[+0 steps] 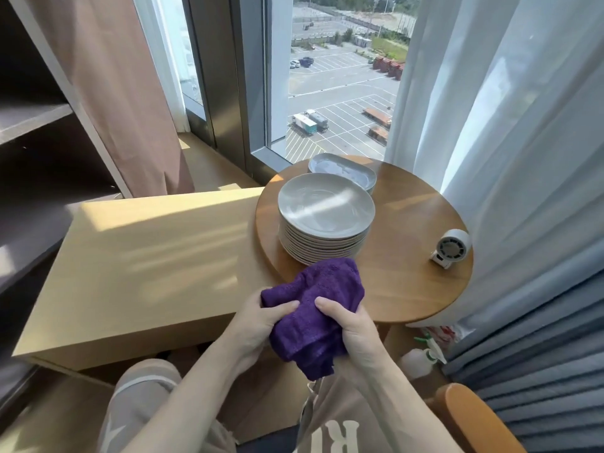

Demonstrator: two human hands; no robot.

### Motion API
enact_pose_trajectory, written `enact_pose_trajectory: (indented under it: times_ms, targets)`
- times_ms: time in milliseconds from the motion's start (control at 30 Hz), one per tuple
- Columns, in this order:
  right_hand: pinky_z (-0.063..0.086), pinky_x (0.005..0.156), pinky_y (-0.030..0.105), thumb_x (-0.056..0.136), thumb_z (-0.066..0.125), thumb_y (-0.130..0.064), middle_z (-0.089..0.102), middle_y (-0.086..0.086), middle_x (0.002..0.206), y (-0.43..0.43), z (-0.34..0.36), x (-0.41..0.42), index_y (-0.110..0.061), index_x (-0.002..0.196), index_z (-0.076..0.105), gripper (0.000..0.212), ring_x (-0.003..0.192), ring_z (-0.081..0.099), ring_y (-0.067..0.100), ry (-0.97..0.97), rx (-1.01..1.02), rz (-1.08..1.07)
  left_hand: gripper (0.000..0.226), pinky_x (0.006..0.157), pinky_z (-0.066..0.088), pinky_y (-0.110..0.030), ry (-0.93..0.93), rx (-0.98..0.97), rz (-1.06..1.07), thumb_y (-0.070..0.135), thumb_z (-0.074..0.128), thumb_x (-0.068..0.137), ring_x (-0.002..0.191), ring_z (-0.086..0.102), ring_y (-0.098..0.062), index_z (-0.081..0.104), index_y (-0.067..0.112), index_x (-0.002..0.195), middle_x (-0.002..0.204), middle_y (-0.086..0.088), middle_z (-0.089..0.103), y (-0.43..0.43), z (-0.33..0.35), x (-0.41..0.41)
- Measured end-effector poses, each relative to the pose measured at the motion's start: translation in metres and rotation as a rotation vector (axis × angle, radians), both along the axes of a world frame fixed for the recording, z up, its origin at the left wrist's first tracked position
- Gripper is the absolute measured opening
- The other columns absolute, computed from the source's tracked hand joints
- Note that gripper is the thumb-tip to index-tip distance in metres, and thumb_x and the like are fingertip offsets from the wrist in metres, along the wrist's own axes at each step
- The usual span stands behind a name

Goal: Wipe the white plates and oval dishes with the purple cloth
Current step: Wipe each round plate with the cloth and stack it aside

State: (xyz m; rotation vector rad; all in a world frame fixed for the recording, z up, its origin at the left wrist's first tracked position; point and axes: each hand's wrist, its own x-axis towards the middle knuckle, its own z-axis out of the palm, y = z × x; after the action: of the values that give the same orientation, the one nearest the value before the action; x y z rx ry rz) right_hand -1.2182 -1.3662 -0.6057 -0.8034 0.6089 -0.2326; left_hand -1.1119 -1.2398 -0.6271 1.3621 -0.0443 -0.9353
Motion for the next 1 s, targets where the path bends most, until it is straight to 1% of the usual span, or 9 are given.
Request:
enact_pose_trajectory:
  times_ms: [67, 133, 233, 333, 500, 600, 733, 867, 1000]
  targets:
    - [0.058, 0.088, 0.053, 0.073, 0.078, -0.005, 0.071, 0.028, 0.114, 0.0, -0.006, -0.007, -0.001, 0.125, 0.063, 0.054, 0.1, 0.071, 0.042, 0.052, 0.019, -0.05, 0.062, 0.081, 0.058, -0.04, -0.017, 0.044, -0.032, 0.026, 0.091, 0.069, 0.1, 0.074, -0.032, 0.064, 0.004, 0.121, 0.113, -0.016, 0.075, 0.002, -0.004, -0.001]
    - [0.059, 0.083, 0.051, 0.08, 0.072, 0.0, 0.072, 0.026, 0.109, -0.005, -0.011, -0.013, -0.002, 0.123, 0.063, 0.043, 0.096, 0.071, 0.041, 0.075, 0.051, -0.088, 0.064, 0.07, 0.058, -0.036, -0.009, 0.093, -0.028, 0.029, 0.093, 0.066, 0.088, 0.074, -0.025, 0.061, 0.007, 0.117, 0.111, -0.013, 0.074, 0.002, -0.004, 0.001]
    - [0.058, 0.071, 0.043, 0.087, 0.063, 0.005, 0.07, 0.019, 0.094, -0.018, -0.012, -0.019, -0.002, 0.114, 0.063, 0.029, 0.084, 0.068, 0.035, 0.071, 0.067, -0.138, 0.037, 0.064, 0.057, -0.032, -0.028, 0.113, 0.062, 0.023, 0.079, 0.086, 0.082, 0.071, -0.017, 0.059, 0.012, 0.115, 0.122, -0.015, 0.067, -0.01, 0.001, 0.013]
    - [0.057, 0.062, 0.037, 0.086, 0.064, 0.005, 0.07, 0.012, 0.085, -0.034, -0.008, -0.019, -0.005, 0.111, 0.064, 0.027, 0.073, 0.069, 0.028, 0.076, 0.016, -0.18, 0.024, 0.077, 0.054, -0.035, -0.188, 0.155, 0.161, 0.021, 0.068, 0.095, 0.095, 0.066, -0.019, 0.057, 0.014, 0.116, 0.127, -0.016, 0.063, -0.029, 0.016, 0.037]
    - [0.052, 0.082, 0.049, 0.074, 0.073, -0.002, 0.072, 0.014, 0.093, -0.059, 0.003, -0.015, -0.015, 0.09, 0.079, 0.021, 0.088, 0.067, 0.034, 0.045, -0.122, -0.208, 0.06, 0.108, 0.042, -0.042, -0.411, 0.239, 0.188, 0.031, 0.063, 0.097, 0.131, 0.047, -0.023, 0.035, 0.019, 0.15, 0.149, -0.006, 0.044, -0.069, 0.04, 0.083]
    - [0.056, 0.083, 0.047, 0.079, 0.076, -0.002, 0.074, 0.02, 0.106, -0.072, 0.013, -0.01, -0.008, 0.111, 0.075, 0.032, 0.093, 0.072, 0.035, 0.004, -0.167, -0.209, 0.075, 0.119, 0.033, -0.046, -0.439, 0.253, 0.191, 0.027, 0.059, 0.096, 0.146, 0.034, -0.026, 0.02, 0.02, 0.16, 0.162, -0.004, 0.032, -0.091, 0.047, 0.1]
    - [0.061, 0.08, 0.042, 0.075, 0.079, -0.019, 0.075, 0.017, 0.114, -0.095, 0.033, 0.001, -0.006, 0.124, 0.067, 0.052, 0.101, 0.073, 0.033, 0.009, -0.267, -0.249, 0.078, 0.123, 0.028, -0.046, -0.49, 0.304, 0.143, 0.016, 0.052, 0.094, 0.151, 0.028, -0.027, 0.016, 0.019, 0.163, 0.165, -0.006, 0.028, -0.105, 0.045, 0.108]
    - [0.059, 0.086, 0.046, 0.088, 0.074, -0.005, 0.076, 0.012, 0.11, -0.123, 0.047, 0.015, -0.01, 0.119, 0.069, 0.032, 0.103, 0.073, 0.034, 0.025, -0.384, -0.286, 0.065, 0.116, 0.04, -0.049, -0.573, 0.251, 0.101, 0.013, 0.049, 0.091, 0.138, 0.044, -0.023, 0.036, 0.024, 0.154, 0.15, -0.004, 0.046, -0.105, 0.034, 0.105]
    - [0.059, 0.085, 0.052, 0.09, 0.072, -0.005, 0.078, 0.004, 0.101, -0.146, 0.057, 0.031, -0.021, 0.109, 0.071, 0.025, 0.098, 0.074, 0.032, 0.082, -0.531, -0.271, 0.083, 0.12, 0.034, -0.049, -0.543, 0.196, 0.076, 0.026, 0.054, 0.074, 0.145, 0.038, -0.022, 0.03, 0.027, 0.154, 0.156, -0.002, 0.04, -0.099, 0.029, 0.112]
